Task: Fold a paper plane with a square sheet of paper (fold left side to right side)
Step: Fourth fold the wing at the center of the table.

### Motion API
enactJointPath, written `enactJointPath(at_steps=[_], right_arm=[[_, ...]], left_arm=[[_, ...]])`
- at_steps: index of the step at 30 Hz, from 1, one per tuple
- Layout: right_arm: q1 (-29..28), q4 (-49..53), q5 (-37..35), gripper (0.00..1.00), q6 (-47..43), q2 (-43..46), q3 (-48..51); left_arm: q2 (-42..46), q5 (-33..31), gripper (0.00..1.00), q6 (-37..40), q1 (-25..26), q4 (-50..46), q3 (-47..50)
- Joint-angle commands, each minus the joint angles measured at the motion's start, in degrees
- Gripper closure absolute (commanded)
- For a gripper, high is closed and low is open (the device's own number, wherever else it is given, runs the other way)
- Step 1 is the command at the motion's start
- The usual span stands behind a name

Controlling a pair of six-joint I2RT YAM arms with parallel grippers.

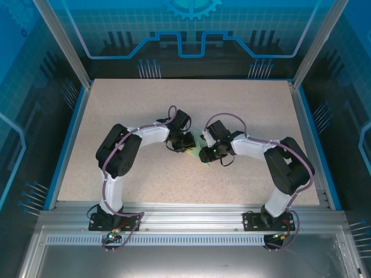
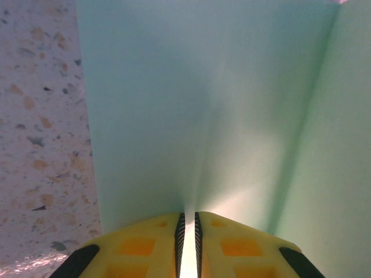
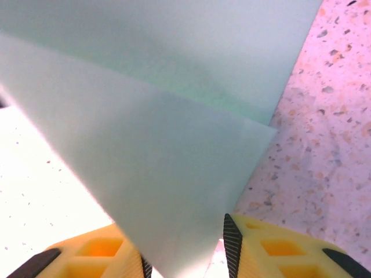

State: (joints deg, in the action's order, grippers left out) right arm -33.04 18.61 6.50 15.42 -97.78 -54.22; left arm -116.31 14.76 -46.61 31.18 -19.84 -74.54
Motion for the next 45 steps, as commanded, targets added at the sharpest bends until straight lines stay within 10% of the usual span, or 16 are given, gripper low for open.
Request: enactJointPath(at_steps=[1,24,45], right_arm=[[-1.88,0.35,-4.28,0.6,-2.28,2.24,0.95],[-1.97,-1.01,-0.48,0.86,-4.33,-0.75,0.6],[5.28,-6.43,15.16,0.88,-4.38,-3.55,2.78]], left_arm=[[-2.43,-2.1,0.82,0.22,-0.19,-2.67,-0.53],[-2.08,-2.11,0.82,0.38,-0.17,-2.85,-0.55],[-0.15,-2.07,0.82,1.05,-0.24,-3.2,0.59]])
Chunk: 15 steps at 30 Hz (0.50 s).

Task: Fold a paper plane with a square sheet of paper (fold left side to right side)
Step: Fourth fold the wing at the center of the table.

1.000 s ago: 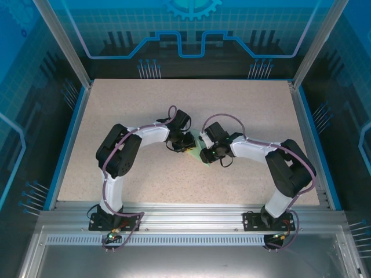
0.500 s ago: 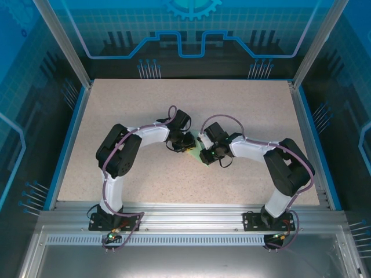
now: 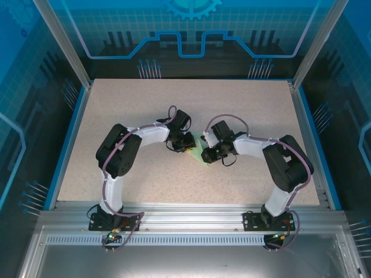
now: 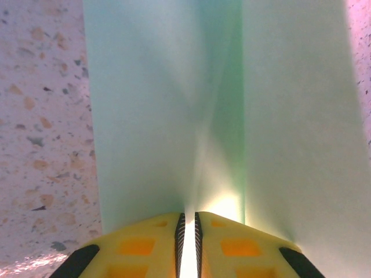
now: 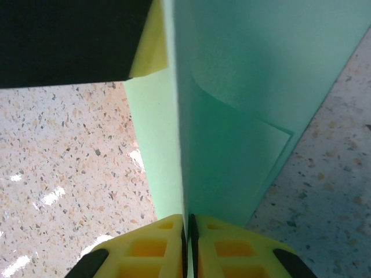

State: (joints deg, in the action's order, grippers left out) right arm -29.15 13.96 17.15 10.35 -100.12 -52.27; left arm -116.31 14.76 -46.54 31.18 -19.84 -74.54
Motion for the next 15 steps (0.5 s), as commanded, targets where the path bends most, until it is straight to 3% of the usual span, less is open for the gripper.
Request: enactJointPath(at_steps=[1,10,15], right_arm=[[1.72,-1.99,5.17,0.88,0.86,-1.34,1.01],[4.66,-3.84,10.07,0.88,2.12,-2.48,1.56],[5.85,-4.35,12.22,0.88,2.65,-3.56,1.56]], left_arm=[[0.46,-2.06,0.81,1.23,-0.22,-3.36,0.83],[6.99,-2.91,0.77,3.78,-0.24,-6.16,2.21],[6.65,0.0,0.77,4.48,0.34,-4.64,0.95]])
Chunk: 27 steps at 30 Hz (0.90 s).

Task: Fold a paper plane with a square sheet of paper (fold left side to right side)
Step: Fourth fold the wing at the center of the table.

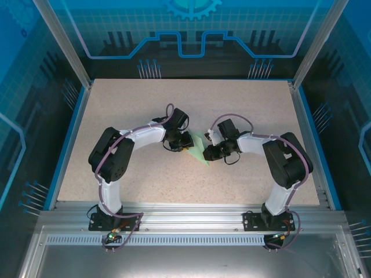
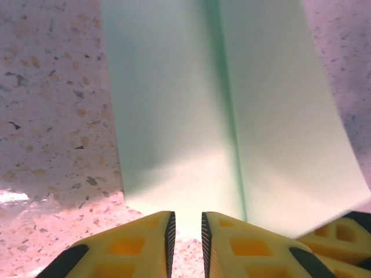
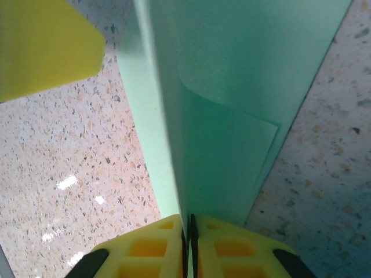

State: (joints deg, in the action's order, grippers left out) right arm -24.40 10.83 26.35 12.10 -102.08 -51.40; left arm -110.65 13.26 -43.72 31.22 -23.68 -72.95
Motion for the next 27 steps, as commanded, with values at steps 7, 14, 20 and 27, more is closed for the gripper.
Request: enactJointPath(at_steps=[7,14,20,27], right_arm=[[2.16,-1.51,4.39,0.88,1.48,-2.81,0.68],[3.21,-2.03,5.84,0.89,2.22,-4.22,0.68],[4.17,-2.39,7.11,0.89,2.67,-5.15,0.68],[4.56,-2.21,7.61,0.87,2.84,-5.56,0.55]], left_arm=[[-3.43,4.56,0.78,0.57,1.35,2.07,-4.16],[-7.01,5.03,0.75,0.66,1.6,2.15,-6.16],[-8.08,4.94,0.71,0.48,1.56,2.97,-6.02],[-8.43,3.68,0.7,0.31,1.63,2.78,-5.45]])
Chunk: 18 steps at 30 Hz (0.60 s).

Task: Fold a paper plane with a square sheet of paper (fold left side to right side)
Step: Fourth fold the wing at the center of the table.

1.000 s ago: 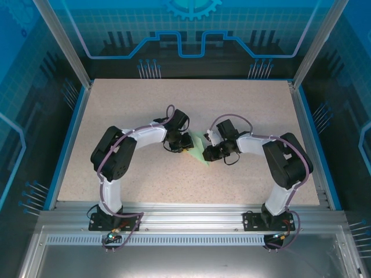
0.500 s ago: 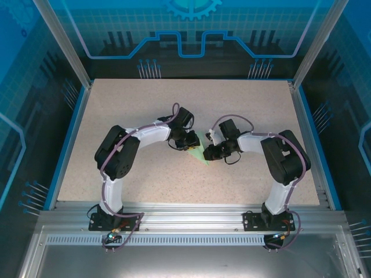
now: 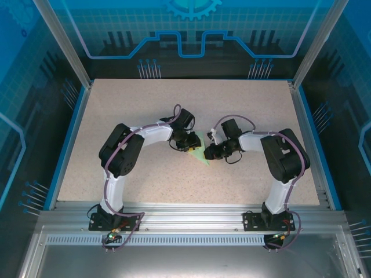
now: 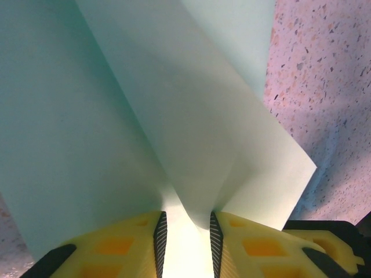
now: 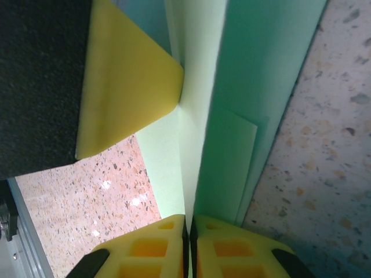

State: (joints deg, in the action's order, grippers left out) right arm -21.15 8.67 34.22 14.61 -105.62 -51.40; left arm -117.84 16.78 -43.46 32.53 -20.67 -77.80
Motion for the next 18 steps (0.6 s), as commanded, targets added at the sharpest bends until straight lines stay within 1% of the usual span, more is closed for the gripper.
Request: enactJointPath(at_steps=[1,3,6,8,13,18], right_arm=[[1.36,-0.17,0.01,0.85,0.44,-1.88,0.57],[1.5,-0.47,0.48,0.82,0.83,-1.55,0.68],[1.8,-1.34,1.71,0.81,1.71,-0.61,0.68],[1.98,-1.79,2.54,0.78,2.23,-0.12,0.68],[3.03,-2.18,3.99,0.69,3.48,1.97,0.67],[5.76,-3.13,6.18,0.59,5.53,4.11,0.61]], left_arm=[[-1.2,0.03,0.7,0.04,0.26,-0.22,-0.3],[-1.29,-0.32,0.7,-0.13,0.27,-0.29,-0.01],[-1.44,-0.9,0.7,-0.31,0.28,-0.59,0.02],[-1.54,-1.21,0.7,-0.45,0.27,-0.79,0.1],[-1.39,-1.63,0.7,-0.39,0.24,-1.14,0.1],[-1.25,-1.66,0.7,-0.39,0.27,-0.98,0.37]])
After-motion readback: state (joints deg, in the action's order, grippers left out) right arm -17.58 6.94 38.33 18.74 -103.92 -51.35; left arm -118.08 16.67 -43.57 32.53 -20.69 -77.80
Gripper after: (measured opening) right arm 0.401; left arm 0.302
